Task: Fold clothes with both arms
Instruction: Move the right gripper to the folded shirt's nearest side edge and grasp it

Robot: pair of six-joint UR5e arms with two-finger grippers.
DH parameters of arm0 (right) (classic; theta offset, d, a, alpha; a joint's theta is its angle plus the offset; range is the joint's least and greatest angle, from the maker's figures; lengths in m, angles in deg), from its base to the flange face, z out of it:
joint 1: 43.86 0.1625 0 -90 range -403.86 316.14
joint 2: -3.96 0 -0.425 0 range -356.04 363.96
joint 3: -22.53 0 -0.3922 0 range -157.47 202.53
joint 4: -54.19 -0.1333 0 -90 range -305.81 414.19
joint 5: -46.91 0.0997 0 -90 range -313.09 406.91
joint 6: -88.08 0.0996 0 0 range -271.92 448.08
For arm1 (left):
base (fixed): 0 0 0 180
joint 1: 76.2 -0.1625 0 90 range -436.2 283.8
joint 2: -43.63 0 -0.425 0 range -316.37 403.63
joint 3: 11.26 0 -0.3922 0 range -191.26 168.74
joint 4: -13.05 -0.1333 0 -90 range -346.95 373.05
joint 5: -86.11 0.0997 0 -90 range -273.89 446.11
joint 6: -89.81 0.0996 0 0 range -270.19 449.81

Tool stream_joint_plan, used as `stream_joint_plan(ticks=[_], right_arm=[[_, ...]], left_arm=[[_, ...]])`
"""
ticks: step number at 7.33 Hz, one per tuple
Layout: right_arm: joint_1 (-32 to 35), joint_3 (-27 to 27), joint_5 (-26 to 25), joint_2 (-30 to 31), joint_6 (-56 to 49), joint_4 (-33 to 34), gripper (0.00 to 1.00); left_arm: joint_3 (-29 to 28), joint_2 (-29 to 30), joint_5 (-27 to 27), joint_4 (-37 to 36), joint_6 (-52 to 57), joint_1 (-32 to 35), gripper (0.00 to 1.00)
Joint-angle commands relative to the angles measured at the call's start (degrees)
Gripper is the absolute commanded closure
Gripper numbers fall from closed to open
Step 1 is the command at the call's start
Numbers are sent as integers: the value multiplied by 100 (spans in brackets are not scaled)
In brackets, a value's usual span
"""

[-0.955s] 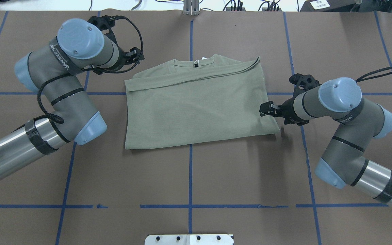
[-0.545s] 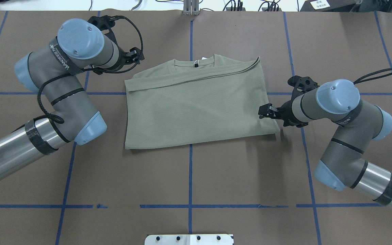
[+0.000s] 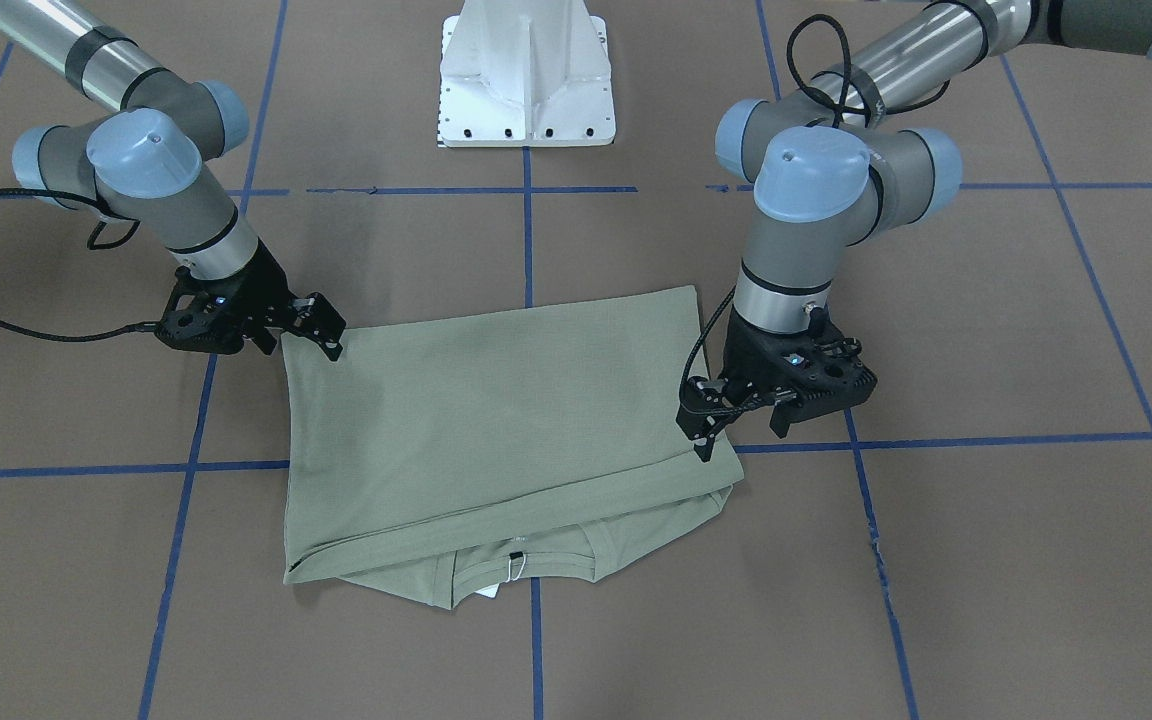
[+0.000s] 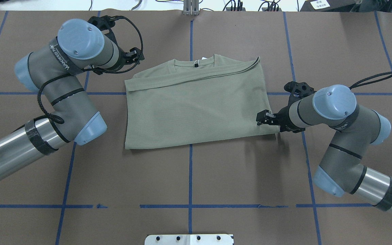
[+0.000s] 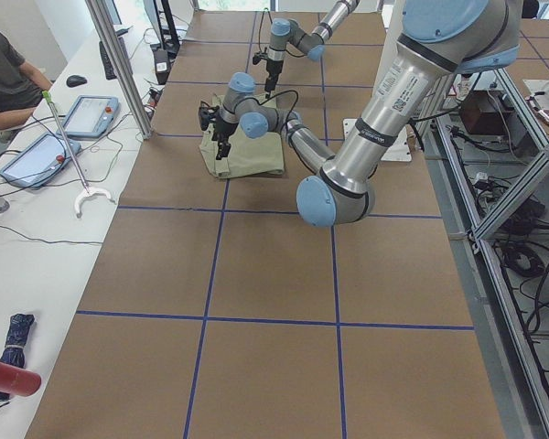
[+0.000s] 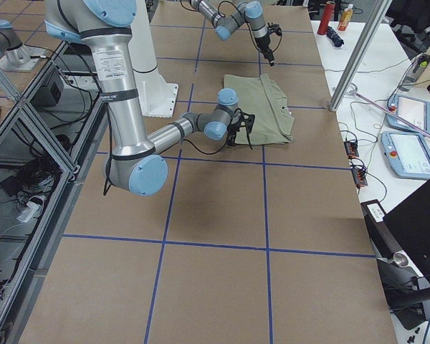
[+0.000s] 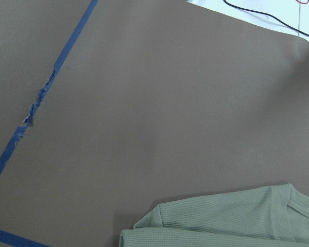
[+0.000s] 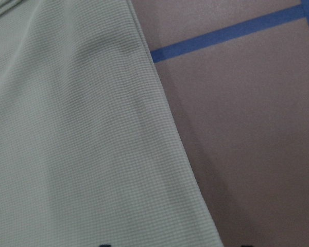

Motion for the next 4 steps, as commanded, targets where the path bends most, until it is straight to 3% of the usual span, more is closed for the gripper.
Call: stream_joint_plan(ticks=[1, 4], right_arm=[[0, -88, 33, 7, -2, 0, 99], [-8, -211, 86, 139, -2, -8, 100]], left_arm=[[-3, 1, 0, 0, 0, -30, 0], [-3, 10, -9, 0, 0, -30, 0]])
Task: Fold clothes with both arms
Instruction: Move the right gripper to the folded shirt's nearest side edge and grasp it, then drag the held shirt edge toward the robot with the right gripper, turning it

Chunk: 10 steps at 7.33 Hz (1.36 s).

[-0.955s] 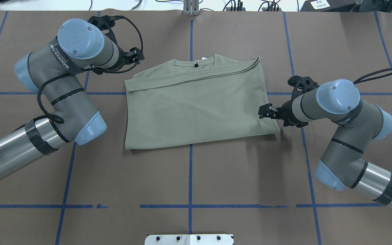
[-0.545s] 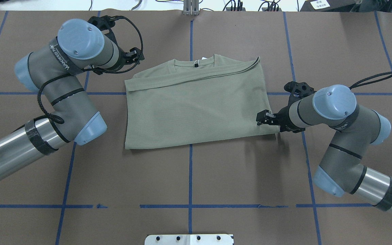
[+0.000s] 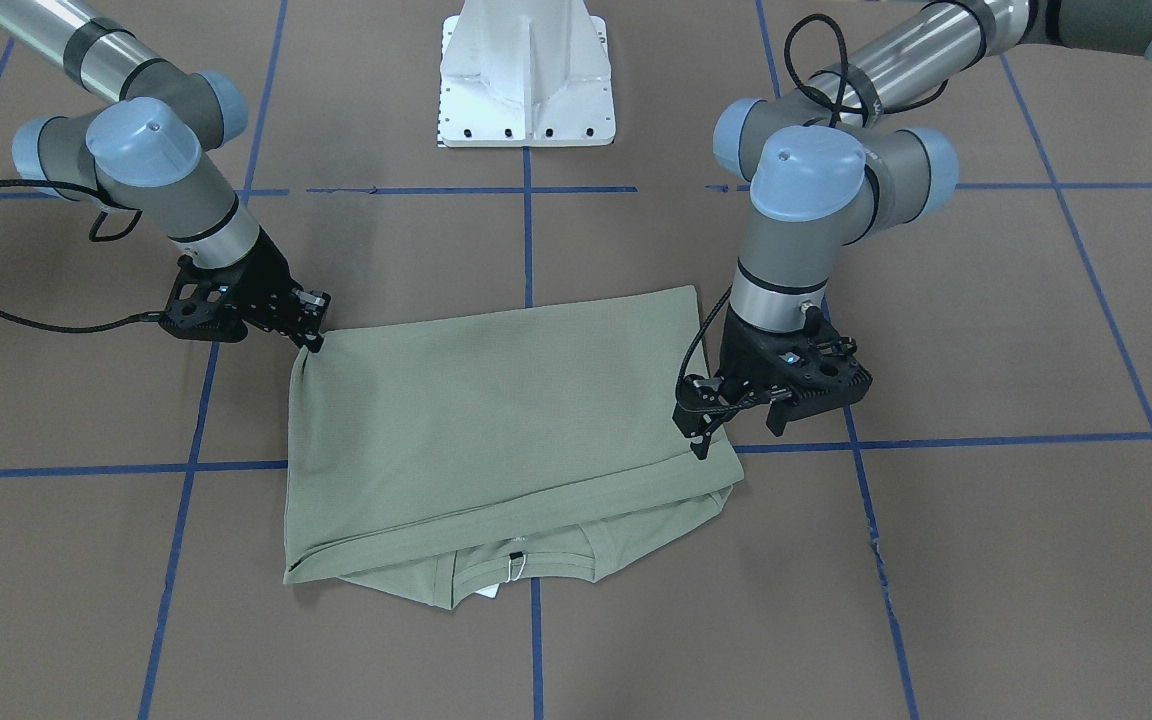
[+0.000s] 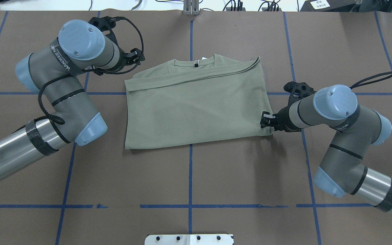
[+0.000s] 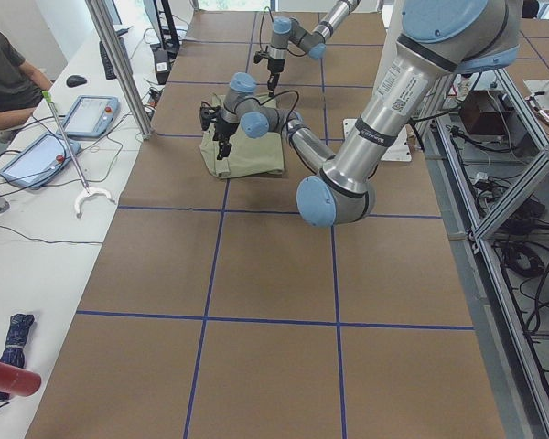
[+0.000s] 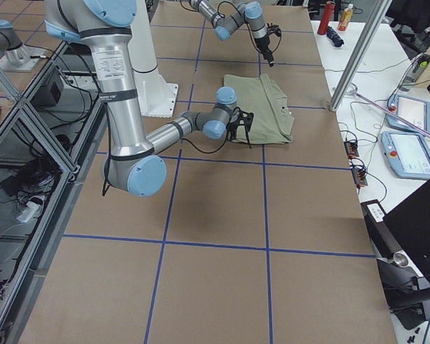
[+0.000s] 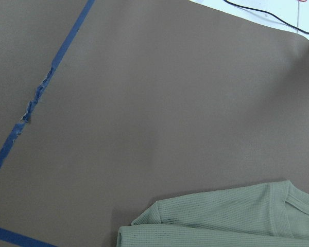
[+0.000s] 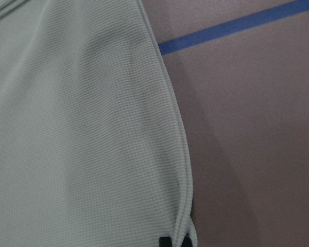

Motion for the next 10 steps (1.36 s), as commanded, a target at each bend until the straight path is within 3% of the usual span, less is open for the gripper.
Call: stream_joint_plan(ticks=[1, 3, 6, 8, 9, 10], right_arm=[[-7, -77, 18, 108, 0, -7, 100], [-173, -583, 210, 563, 0, -7, 100], [-1058, -2006, 605, 1915, 174, -7, 100], [-2198, -2764, 712, 2628, 788, -24, 100], [-2691, -2784, 834, 2709, 1043, -25, 100], [-2966, -2793, 957, 2702, 1350, -42, 73]], left_arm=[[8, 15, -1, 0, -9, -10, 0], [35, 15, 8, 0, -9, -2, 0], [61, 24, 25, 0, -18, -10, 0], [70, 24, 51, 0, -79, -71, 0], [87, 24, 52, 0, -88, -72, 0], [96, 24, 52, 9, -88, -72, 0]])
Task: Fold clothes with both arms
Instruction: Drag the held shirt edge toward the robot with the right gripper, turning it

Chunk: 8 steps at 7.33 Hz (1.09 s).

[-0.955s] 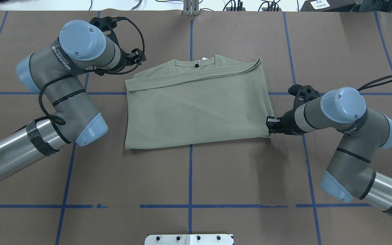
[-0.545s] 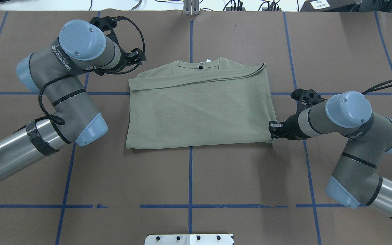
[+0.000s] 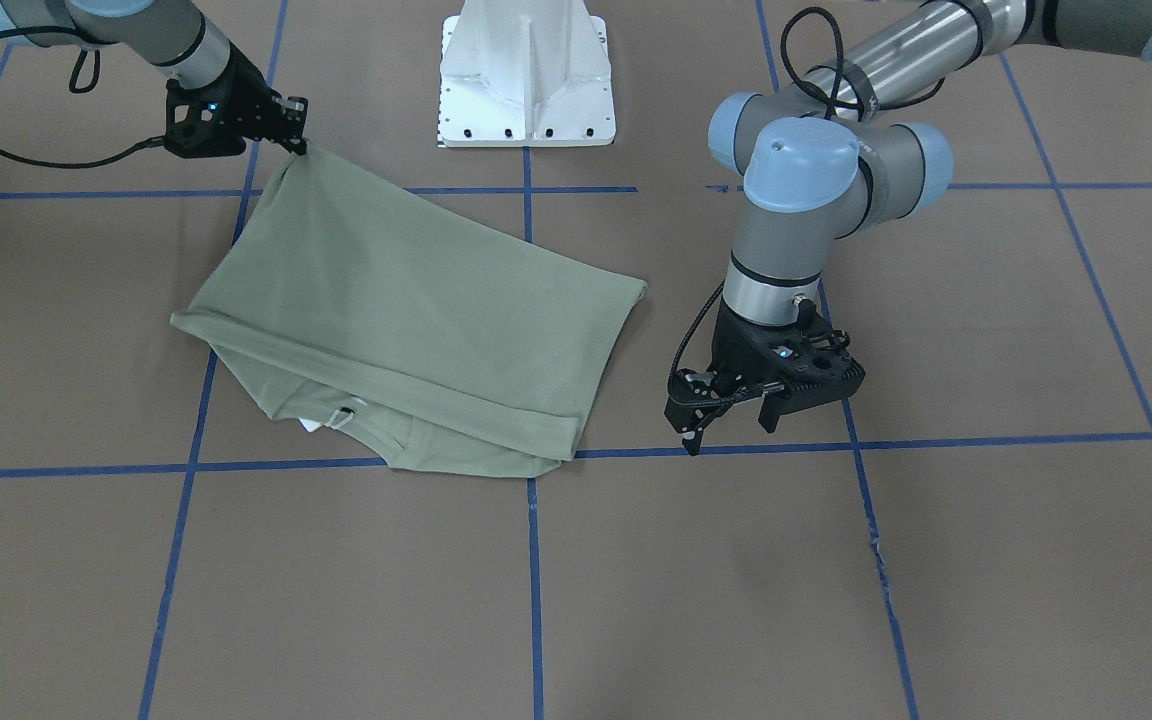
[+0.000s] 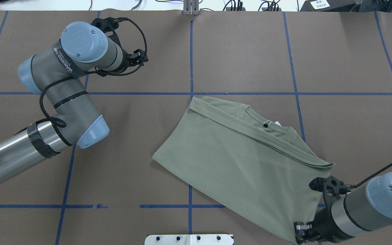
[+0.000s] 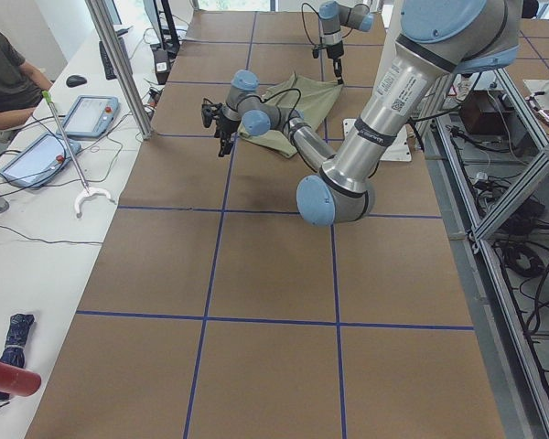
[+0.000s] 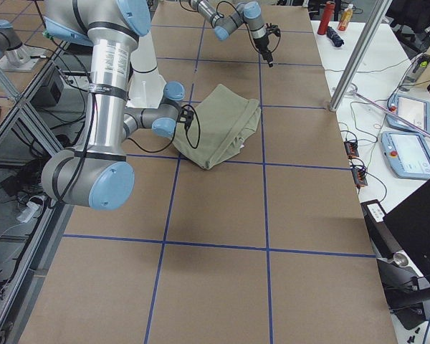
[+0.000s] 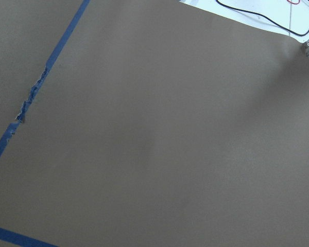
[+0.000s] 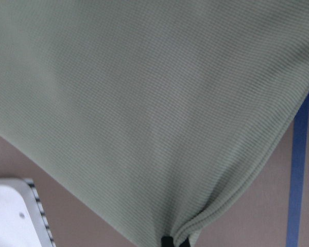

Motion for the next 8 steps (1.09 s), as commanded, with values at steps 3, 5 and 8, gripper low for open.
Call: stream_joint_plan(ticks=[3, 5, 8], right_arm=[[-253, -209, 211, 32, 416, -41, 0], [783, -227, 202, -281, 416, -50, 0], [2340, -218, 237, -529, 311, -41, 0]], left_arm=[[189, -8, -50, -2, -34, -209, 0], [268, -61, -172, -2, -191, -567, 0], [1073, -481, -200, 7, -1892, -1629, 0]])
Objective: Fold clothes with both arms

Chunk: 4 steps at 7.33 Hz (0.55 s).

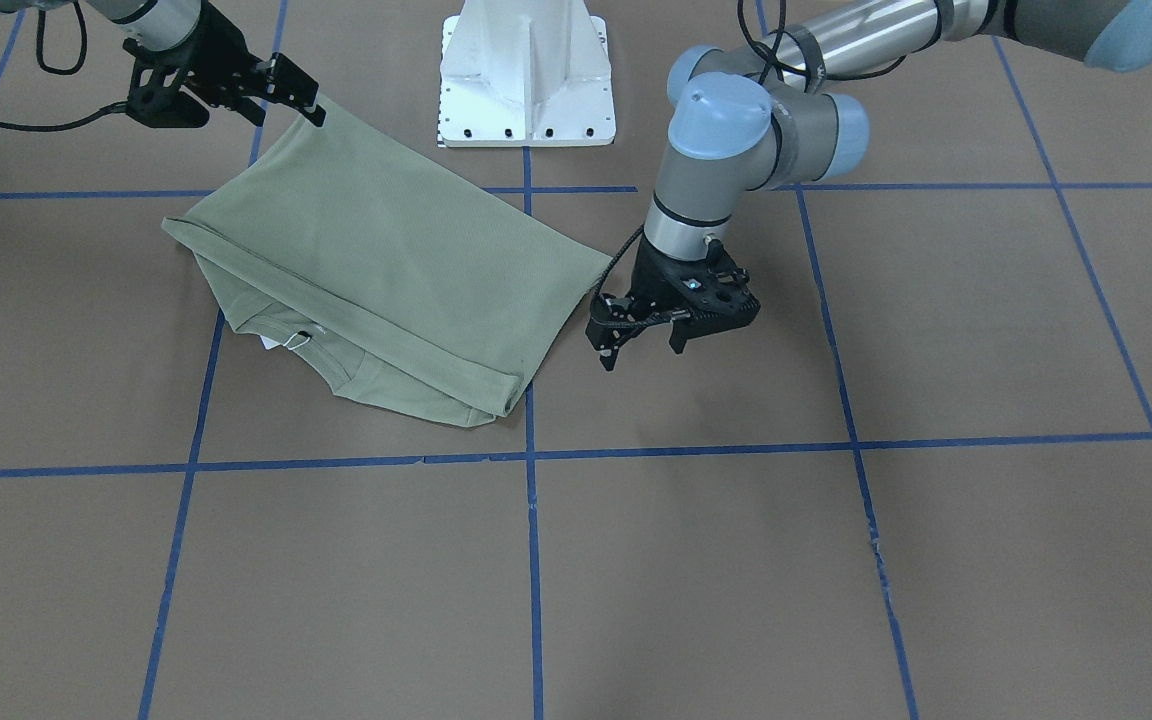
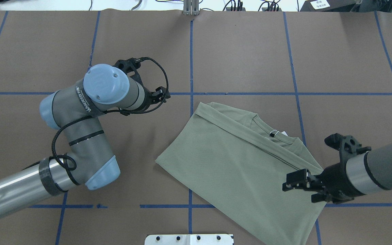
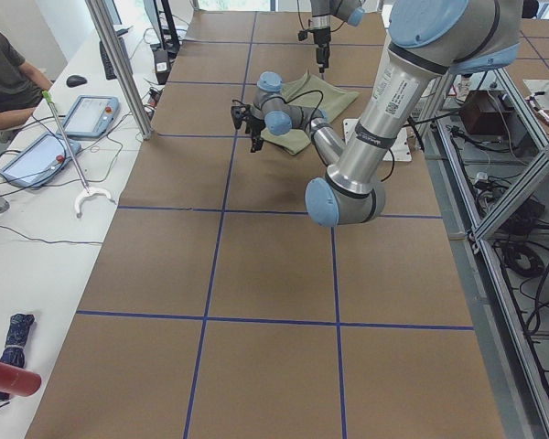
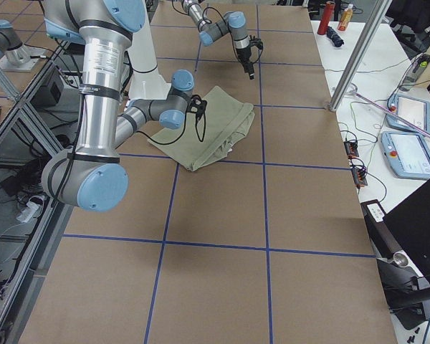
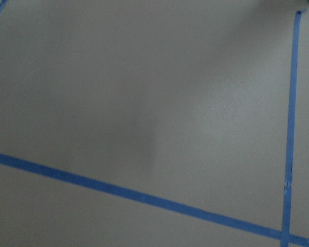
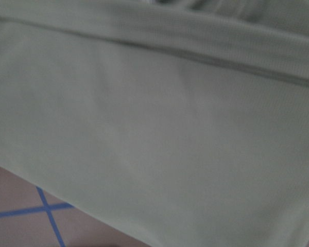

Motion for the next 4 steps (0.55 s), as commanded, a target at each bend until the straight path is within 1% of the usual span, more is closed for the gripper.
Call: stream_joint_plan(ticks=[1, 3, 4], right_arm=[[612, 54, 38, -284, -27, 21, 0], [613, 63, 29, -294, -27, 21, 0], [613, 72, 21, -303, -27, 21, 0]], left_arm=[[760, -342, 6, -112, -1130, -735, 1], [658, -404, 67, -139, -1650, -1192, 1], [545, -370, 68, -131, -1853, -1203, 2]])
